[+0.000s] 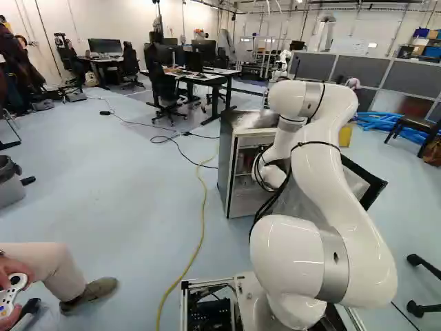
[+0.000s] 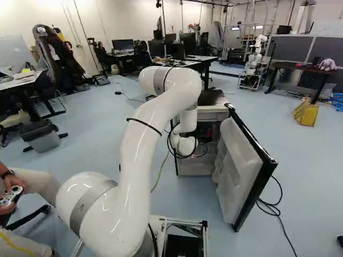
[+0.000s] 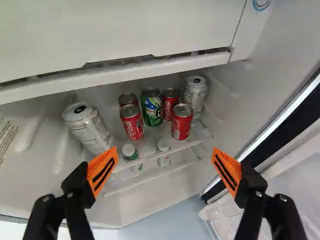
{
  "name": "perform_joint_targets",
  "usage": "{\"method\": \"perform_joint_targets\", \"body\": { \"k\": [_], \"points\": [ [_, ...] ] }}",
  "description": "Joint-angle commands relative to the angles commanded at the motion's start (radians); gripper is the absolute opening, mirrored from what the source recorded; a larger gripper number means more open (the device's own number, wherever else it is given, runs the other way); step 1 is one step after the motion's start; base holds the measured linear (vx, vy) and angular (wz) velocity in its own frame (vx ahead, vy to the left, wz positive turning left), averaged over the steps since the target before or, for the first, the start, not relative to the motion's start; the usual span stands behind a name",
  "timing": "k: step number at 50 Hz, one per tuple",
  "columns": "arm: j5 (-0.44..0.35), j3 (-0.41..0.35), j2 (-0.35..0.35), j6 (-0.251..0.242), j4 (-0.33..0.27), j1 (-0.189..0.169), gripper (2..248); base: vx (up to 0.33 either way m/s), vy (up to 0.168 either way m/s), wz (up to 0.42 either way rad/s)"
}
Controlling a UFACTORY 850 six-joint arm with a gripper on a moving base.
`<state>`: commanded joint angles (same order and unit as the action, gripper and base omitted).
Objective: Grab a drink from the fridge
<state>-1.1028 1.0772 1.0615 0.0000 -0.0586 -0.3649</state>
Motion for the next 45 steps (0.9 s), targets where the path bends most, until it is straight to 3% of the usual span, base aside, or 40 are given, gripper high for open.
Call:
{"method": "perform_joint_targets", "body": {
  "k": [19, 45],
  "points": [
    [0.000, 0.080, 0.079, 0.000, 0.045, 0.007, 247, 0.000, 0.000, 0.000],
    [0.009, 0.144, 0.119, 0.000, 0.105, 0.017, 247, 0.000, 0.000, 0.000]
  ]
}}
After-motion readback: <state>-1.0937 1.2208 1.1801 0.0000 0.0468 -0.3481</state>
